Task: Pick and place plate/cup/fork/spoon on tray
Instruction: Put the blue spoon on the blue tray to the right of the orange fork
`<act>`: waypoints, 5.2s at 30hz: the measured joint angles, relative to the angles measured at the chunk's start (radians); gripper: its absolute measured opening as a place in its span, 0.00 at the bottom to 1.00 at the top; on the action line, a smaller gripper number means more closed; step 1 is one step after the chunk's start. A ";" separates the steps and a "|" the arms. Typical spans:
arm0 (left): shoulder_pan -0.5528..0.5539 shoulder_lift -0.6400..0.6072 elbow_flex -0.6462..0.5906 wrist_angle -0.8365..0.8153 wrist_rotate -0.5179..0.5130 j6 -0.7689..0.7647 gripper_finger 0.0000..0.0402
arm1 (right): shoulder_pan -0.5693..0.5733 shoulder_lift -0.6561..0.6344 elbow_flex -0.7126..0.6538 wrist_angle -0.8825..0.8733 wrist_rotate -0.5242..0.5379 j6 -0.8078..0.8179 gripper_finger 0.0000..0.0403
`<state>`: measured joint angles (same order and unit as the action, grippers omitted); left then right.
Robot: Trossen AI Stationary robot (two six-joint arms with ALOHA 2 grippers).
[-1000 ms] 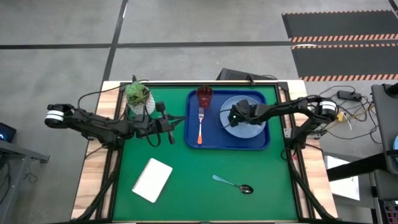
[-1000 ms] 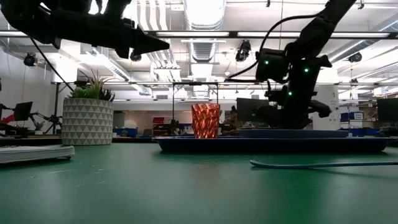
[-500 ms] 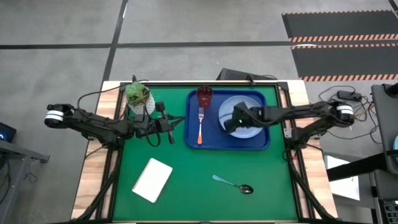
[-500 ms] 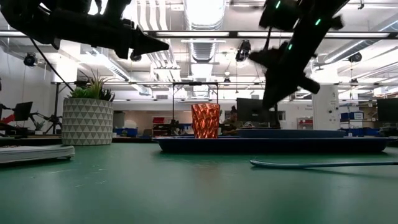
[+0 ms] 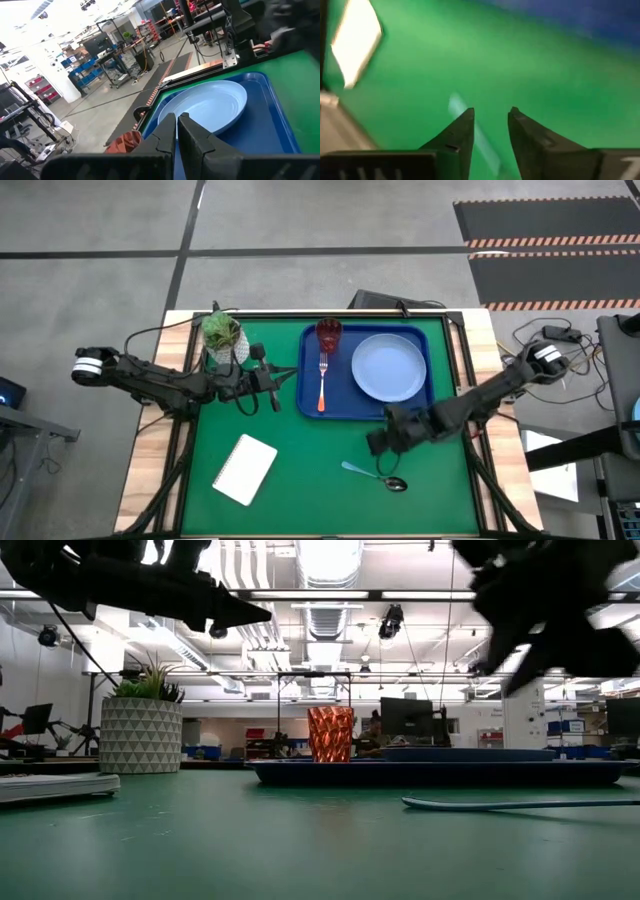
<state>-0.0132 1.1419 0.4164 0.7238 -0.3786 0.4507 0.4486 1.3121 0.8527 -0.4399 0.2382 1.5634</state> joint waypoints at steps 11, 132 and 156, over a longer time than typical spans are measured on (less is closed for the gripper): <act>0.000 0.001 -0.008 0.000 0.000 0.001 0.00 | 0.281 0.154 0.119 -0.135 -0.291 0.612 0.41; -0.333 0.875 0.637 -0.183 -0.232 -0.340 0.02 | 0.177 0.176 0.163 -0.202 0.564 -0.189 0.02; -0.220 0.739 0.632 -0.344 -0.263 -0.959 0.00 | 0.189 -0.098 0.157 -0.374 0.775 -0.485 0.36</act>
<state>-0.2336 1.8812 1.0482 0.3800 -0.6418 -0.5081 0.6372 1.2145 1.0101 -0.8139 1.0127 1.0785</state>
